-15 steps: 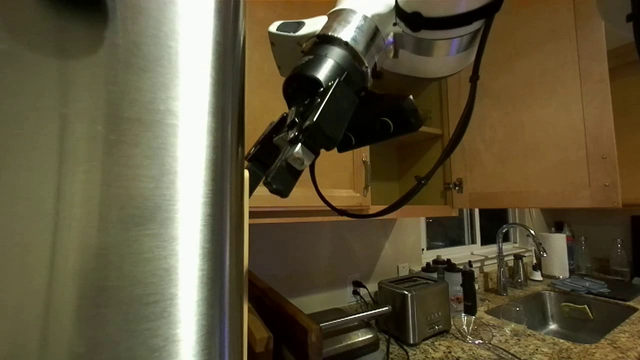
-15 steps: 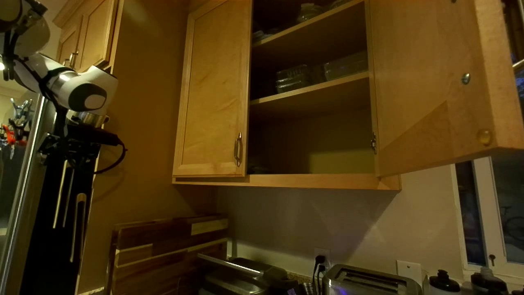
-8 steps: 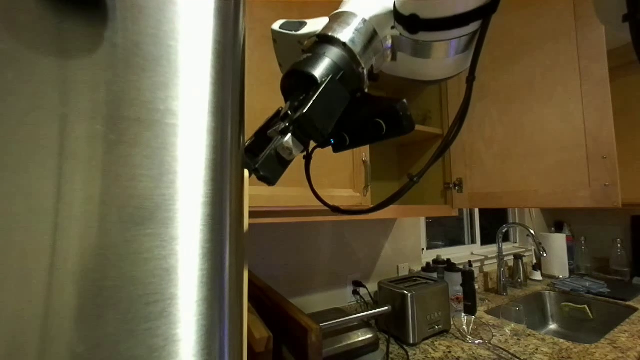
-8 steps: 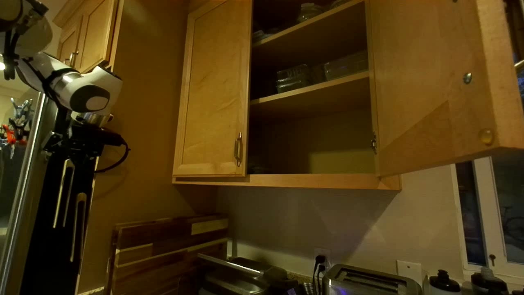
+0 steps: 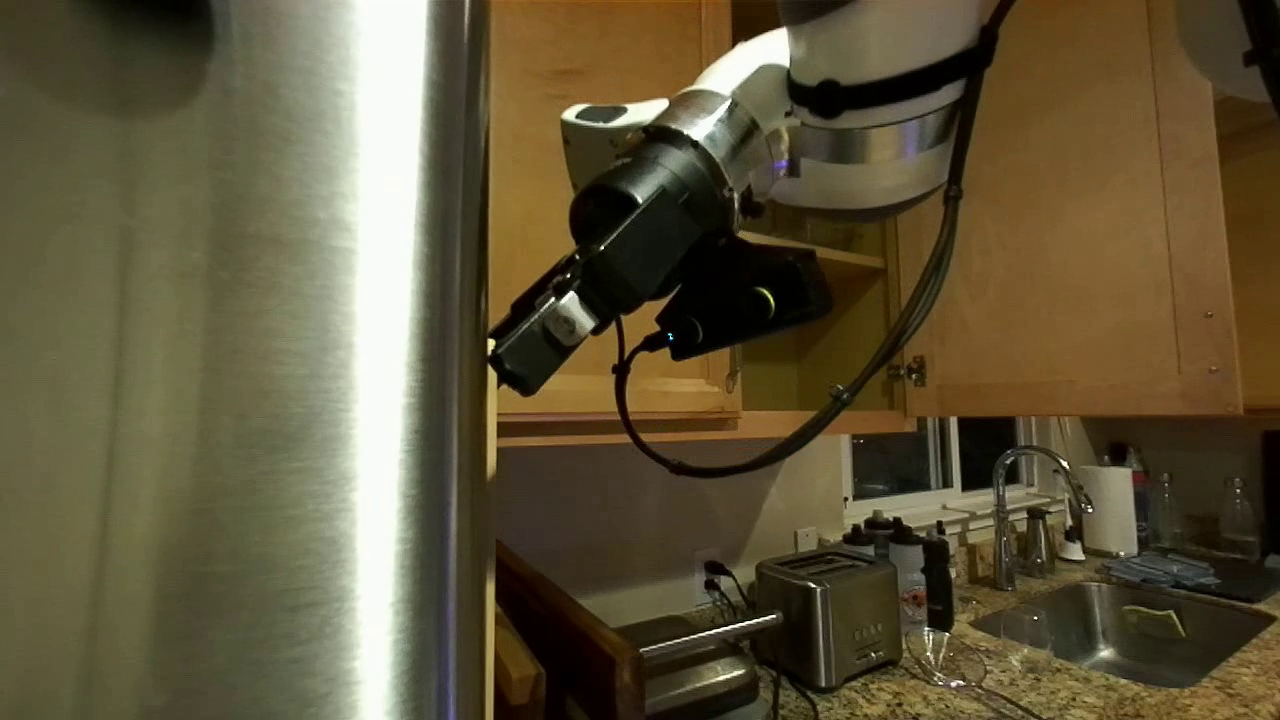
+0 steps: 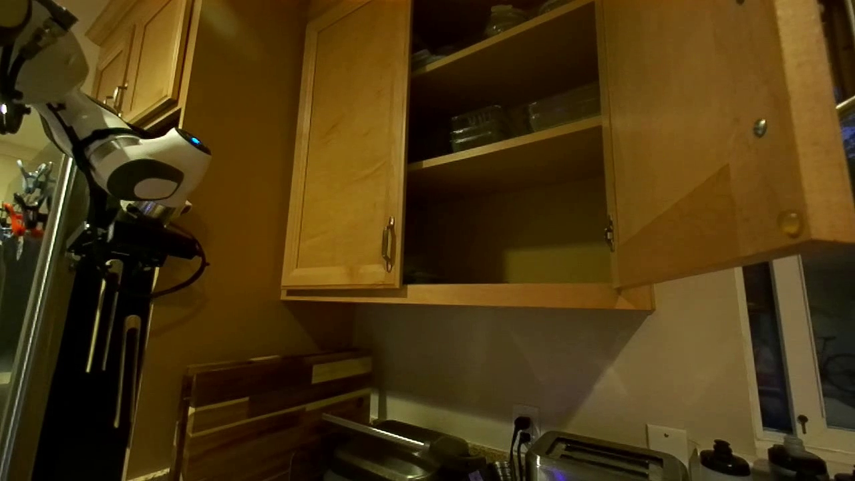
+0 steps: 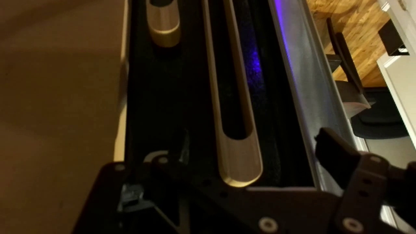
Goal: Put the block in the top cupboard and close it
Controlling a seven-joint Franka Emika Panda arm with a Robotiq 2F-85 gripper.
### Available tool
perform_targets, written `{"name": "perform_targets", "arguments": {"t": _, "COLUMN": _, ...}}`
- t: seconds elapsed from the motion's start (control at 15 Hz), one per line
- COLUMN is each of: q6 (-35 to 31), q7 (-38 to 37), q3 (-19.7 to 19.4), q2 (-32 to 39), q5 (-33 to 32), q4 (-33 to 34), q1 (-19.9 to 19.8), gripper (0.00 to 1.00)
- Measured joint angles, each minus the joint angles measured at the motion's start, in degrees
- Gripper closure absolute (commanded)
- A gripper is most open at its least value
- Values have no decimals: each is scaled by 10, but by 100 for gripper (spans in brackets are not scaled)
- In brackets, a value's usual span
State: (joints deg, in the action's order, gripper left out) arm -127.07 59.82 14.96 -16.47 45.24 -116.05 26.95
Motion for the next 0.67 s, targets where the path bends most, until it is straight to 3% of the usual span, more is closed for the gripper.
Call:
{"name": "perform_targets", "arguments": {"t": 0.27, "q6": -29, "q7": 51, "q3": 4, "q2": -11, "q5": 27, "q4": -34, "q1": 0, "gripper": 0}}
{"name": "perform_targets", "arguments": {"t": 0.67, "q6": -157, "q7": 116, "q3": 20, "q2": -35, "q5": 73, "q4": -82, "q1": 6, "gripper": 0}}
